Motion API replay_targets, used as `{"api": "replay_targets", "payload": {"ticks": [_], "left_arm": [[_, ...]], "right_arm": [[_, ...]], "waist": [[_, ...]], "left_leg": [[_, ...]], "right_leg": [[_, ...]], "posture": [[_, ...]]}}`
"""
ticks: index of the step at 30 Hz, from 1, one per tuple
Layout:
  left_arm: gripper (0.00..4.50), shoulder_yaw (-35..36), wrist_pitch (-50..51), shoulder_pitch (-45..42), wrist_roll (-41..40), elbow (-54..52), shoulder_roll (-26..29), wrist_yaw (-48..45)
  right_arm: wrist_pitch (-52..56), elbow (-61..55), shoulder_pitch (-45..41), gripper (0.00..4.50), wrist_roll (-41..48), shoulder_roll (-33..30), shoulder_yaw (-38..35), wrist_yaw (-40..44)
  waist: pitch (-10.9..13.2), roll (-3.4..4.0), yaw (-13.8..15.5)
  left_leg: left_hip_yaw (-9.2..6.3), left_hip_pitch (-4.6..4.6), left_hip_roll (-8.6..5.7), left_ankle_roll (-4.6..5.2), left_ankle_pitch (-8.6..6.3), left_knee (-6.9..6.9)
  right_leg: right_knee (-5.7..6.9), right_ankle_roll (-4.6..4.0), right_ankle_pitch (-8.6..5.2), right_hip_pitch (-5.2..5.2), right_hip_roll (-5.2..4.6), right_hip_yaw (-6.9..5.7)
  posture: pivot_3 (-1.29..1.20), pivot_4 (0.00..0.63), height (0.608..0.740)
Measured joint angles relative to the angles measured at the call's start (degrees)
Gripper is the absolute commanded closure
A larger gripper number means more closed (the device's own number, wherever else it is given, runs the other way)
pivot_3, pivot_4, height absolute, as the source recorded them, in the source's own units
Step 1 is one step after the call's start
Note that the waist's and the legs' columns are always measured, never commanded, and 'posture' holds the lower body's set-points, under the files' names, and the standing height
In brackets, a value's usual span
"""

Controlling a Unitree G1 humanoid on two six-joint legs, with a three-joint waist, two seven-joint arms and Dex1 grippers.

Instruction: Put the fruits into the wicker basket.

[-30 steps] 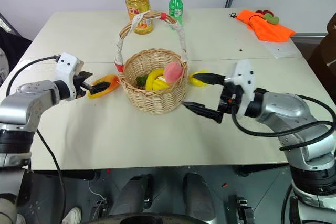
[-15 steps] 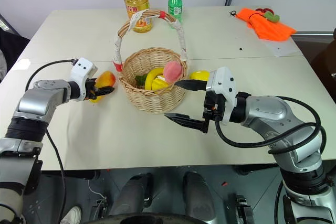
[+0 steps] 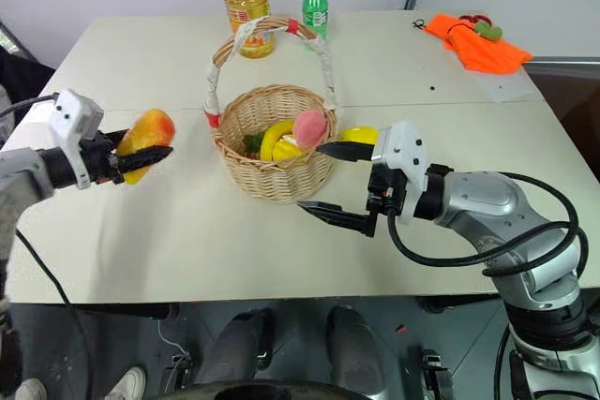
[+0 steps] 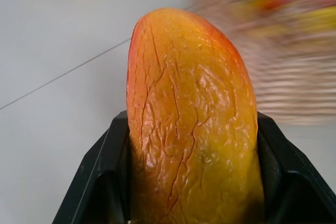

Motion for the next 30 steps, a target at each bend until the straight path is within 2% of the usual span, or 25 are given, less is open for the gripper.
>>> {"api": "replay_targets", "payload": {"ticks": [2, 5, 9, 14, 15, 19, 25, 30], "left_arm": [[2.33, -1.13, 3.07, -1.64, -5.18, -8.39, -1.10, 0.30], [2.33, -7.05, 5.05, -8.55, -5.99, -11.96, -5.59, 5.32], [2.33, -19.02, 5.09, -18.90, 0.58, -10.13, -12.72, 13.32], [2.33, -26.32, 1.61, -23.40, 7.84, -3.87, -17.66, 17.23], [1.83, -27.09, 0.79, -23.40, 9.05, -2.43, -17.70, 17.38], [0.07, -26.79, -0.89, -23.40, 10.93, 1.03, -18.28, 17.70], [0.07, -25.66, -5.34, -22.42, 10.72, 0.55, -18.30, 15.15], [0.07, -19.60, -5.13, -15.80, 2.67, -4.49, -17.37, 9.62]], "right_arm": [[-0.79, 2.11, -0.10, 0.00, -0.65, -0.13, -0.50, 0.66], [-2.11, 4.86, -0.56, 0.00, -1.95, -0.38, -0.69, 1.65], [-3.31, 7.21, -0.36, 0.00, -3.46, -0.97, -0.98, 2.56], [-3.84, 7.28, 0.38, 0.00, -4.03, -0.97, -1.59, 2.15], [-3.84, 7.25, 0.88, 0.00, -4.04, -0.96, -1.85, 1.97], [-3.84, 7.13, 2.91, 0.00, -4.07, -0.96, -2.98, 1.07], [-3.92, 7.95, 4.07, 0.00, -4.75, -0.67, -3.63, -0.94], [-7.50, 20.01, 1.93, 0.00, -13.40, 1.74, -2.09, -6.47]], "waist": [[0.00, 0.00, 0.68], [-0.01, -0.01, 0.75], [-0.01, -0.01, 0.47], [-0.01, 0.00, -0.21], [-0.01, 0.00, -0.33], [-0.01, 0.00, -0.68], [-0.01, 0.00, -0.71], [-0.01, 0.01, -0.83]], "left_leg": [[0.03, 0.02, -0.04, 0.00, 0.00, 0.15], [-0.05, 0.06, -0.15, 0.00, 0.00, 0.49], [-0.03, 0.06, -0.20, 0.09, -0.05, 0.69], [-0.07, 0.06, -0.11, 0.30, -0.17, 0.69], [-0.10, 0.06, -0.10, 0.31, -0.18, 0.68], [-0.10, 0.05, -0.08, 0.32, -0.18, 0.69], [-0.08, 0.05, -0.08, 0.31, -0.18, 0.73], [-0.03, 0.06, -0.07, 0.31, -0.18, 0.75]], "right_leg": [[-0.02, -0.03, 0.01, 0.16, -0.02, 0.00], [-0.03, 0.00, 0.06, 0.46, 0.09, -0.03], [-0.03, 0.16, 0.15, 0.54, 0.15, -0.01], [0.02, 0.37, 0.23, 0.49, 0.32, -0.01], [0.03, 0.38, 0.22, 0.48, 0.35, -0.01], [0.04, 0.37, 0.22, 0.45, 0.37, -0.01], [0.04, 0.34, 0.21, 0.47, 0.34, 0.00], [0.04, 0.16, 0.14, 0.46, 0.32, 0.03]], "posture": [[0.00, 0.150, 0.740], [0.00, 0.150, 0.740], [0.00, 0.150, 0.740], [0.00, 0.150, 0.740], [0.00, 0.150, 0.740], [0.00, 0.150, 0.740], [0.00, 0.150, 0.740], [0.00, 0.150, 0.740]]}}
